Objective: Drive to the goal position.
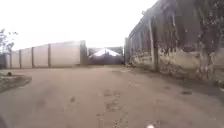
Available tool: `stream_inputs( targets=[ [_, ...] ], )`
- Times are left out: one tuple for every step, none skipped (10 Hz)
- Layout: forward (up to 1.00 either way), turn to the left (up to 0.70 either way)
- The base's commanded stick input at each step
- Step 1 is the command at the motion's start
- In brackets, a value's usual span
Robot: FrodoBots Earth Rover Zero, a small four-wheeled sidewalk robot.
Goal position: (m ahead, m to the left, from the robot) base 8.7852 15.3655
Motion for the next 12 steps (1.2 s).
stream_inputs(
  targets=[
    [0.70,0.00],
    [0.70,0.00],
    [0.70,0.00],
    [0.70,0.01],
    [0.70,0.02],
    [0.70,0.02],
    [0.70,0.02],
    [0.70,0.21],
    [0.70,0.33],
    [0.70,0.34],
    [0.70,0.23],
    [0.70,0.00]
  ],
)
